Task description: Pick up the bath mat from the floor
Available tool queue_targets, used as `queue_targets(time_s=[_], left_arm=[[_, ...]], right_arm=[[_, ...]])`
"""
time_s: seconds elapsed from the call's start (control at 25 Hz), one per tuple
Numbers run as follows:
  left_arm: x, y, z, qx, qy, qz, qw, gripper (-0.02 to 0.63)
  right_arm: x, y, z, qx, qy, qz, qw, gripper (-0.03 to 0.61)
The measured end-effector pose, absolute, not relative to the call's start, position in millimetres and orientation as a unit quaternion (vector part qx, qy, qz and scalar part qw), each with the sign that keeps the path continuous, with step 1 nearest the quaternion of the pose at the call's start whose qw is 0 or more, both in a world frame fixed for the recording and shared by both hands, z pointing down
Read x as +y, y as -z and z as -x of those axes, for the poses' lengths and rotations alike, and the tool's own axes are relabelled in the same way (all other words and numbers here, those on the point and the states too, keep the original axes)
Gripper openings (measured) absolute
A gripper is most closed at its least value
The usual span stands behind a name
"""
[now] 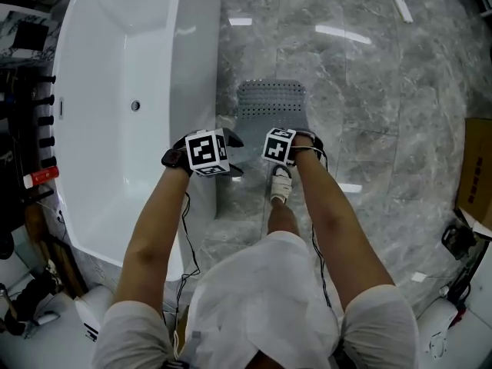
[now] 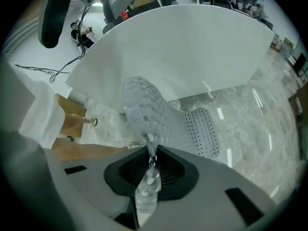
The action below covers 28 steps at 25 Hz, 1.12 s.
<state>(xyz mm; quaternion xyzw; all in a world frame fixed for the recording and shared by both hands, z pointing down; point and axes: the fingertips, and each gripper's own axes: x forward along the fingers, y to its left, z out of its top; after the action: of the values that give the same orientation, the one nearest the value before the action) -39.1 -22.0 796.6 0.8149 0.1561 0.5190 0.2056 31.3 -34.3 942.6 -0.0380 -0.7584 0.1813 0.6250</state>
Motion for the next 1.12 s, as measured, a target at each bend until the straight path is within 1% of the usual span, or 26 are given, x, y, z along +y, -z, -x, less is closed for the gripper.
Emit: queue_targets(time_s=[0.2, 0.48, 0.96, 1.12], left_arm=[[-41, -757, 25, 0.146, -0.518, -0.81, 0.232, 0.324], [-67, -715, 19, 0.134, -0.518, -0.814, 0.229, 0.324], [-107, -700, 38, 0.148, -0.519, -0.812, 0.223, 0.324], [-119, -693, 45, 0.148, -0.522, -0.813, 0.212, 0.325]], right_arm=[[-51, -906, -44, -0.756, -0.19, 0.061, 0.623, 0.066], [-79, -862, -53, -0.753, -0.196, 0.068, 0.625, 0.066], [-116, -817, -45, -0.751, -0.224, 0.06, 0.619, 0.066], [-123, -798, -38, -0.751, -0.224, 0.06, 0.619, 0.066]])
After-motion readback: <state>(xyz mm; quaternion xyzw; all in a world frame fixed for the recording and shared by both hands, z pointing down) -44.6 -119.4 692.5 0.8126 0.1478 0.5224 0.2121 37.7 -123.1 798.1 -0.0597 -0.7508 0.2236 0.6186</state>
